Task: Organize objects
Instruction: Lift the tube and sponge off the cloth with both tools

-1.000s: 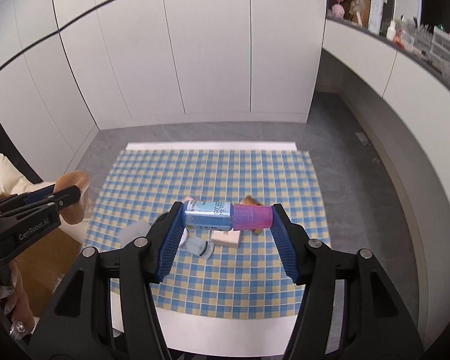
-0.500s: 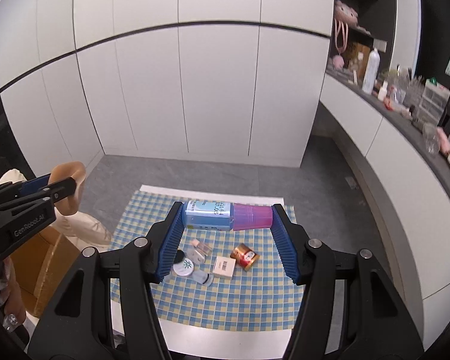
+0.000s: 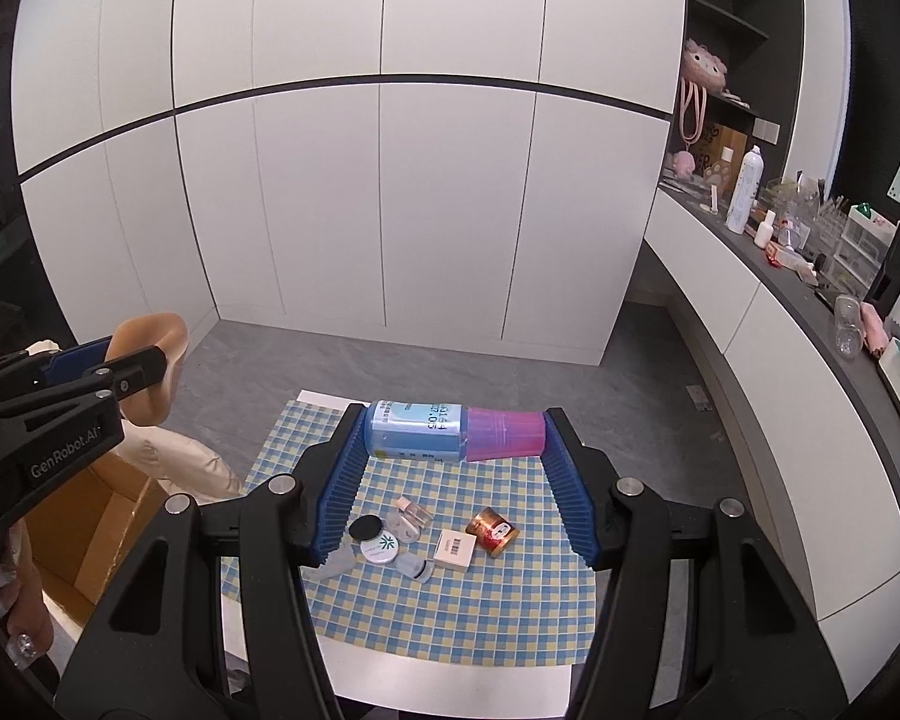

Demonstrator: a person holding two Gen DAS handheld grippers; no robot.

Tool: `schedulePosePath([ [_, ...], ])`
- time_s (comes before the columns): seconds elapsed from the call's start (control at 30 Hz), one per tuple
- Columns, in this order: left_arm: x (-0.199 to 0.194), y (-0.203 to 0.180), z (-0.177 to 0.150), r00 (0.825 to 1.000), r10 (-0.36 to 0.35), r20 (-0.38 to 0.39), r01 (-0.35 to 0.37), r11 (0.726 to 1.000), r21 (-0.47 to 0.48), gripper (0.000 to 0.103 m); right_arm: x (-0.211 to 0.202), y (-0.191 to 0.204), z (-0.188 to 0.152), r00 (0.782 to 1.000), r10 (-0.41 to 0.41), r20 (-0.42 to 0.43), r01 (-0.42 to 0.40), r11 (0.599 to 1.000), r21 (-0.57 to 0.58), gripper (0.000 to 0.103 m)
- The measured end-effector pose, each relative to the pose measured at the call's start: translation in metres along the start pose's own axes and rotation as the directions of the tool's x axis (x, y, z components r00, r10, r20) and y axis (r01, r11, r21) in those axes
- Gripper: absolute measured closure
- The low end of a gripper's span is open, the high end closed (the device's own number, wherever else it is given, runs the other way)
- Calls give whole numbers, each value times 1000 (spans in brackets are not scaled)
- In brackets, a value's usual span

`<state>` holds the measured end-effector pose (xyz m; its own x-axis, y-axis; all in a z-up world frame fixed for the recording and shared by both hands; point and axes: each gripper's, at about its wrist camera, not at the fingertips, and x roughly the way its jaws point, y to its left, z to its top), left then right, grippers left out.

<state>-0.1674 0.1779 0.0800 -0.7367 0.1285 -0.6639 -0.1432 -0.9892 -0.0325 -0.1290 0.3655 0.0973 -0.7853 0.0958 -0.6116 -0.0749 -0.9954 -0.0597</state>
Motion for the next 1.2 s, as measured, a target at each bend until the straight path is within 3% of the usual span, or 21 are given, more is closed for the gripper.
schedulePosePath([
  [0.43, -16, -17, -11, 1000, -8, 2, 8, 999, 37, 68, -14, -4, 0, 1000, 7, 6, -7, 1000, 16, 43],
  [0.83, -33, -25, -32, 1000, -26, -3, 26, 998, 52, 68, -22, -15, -25, 1000, 14, -17, -14, 999, 41, 43],
  [1.2, -51, -17, -71, 998, -53, -23, 54, 997, 56, 68, -40, -15, -64, 998, 35, -46, -33, 999, 43, 43],
])
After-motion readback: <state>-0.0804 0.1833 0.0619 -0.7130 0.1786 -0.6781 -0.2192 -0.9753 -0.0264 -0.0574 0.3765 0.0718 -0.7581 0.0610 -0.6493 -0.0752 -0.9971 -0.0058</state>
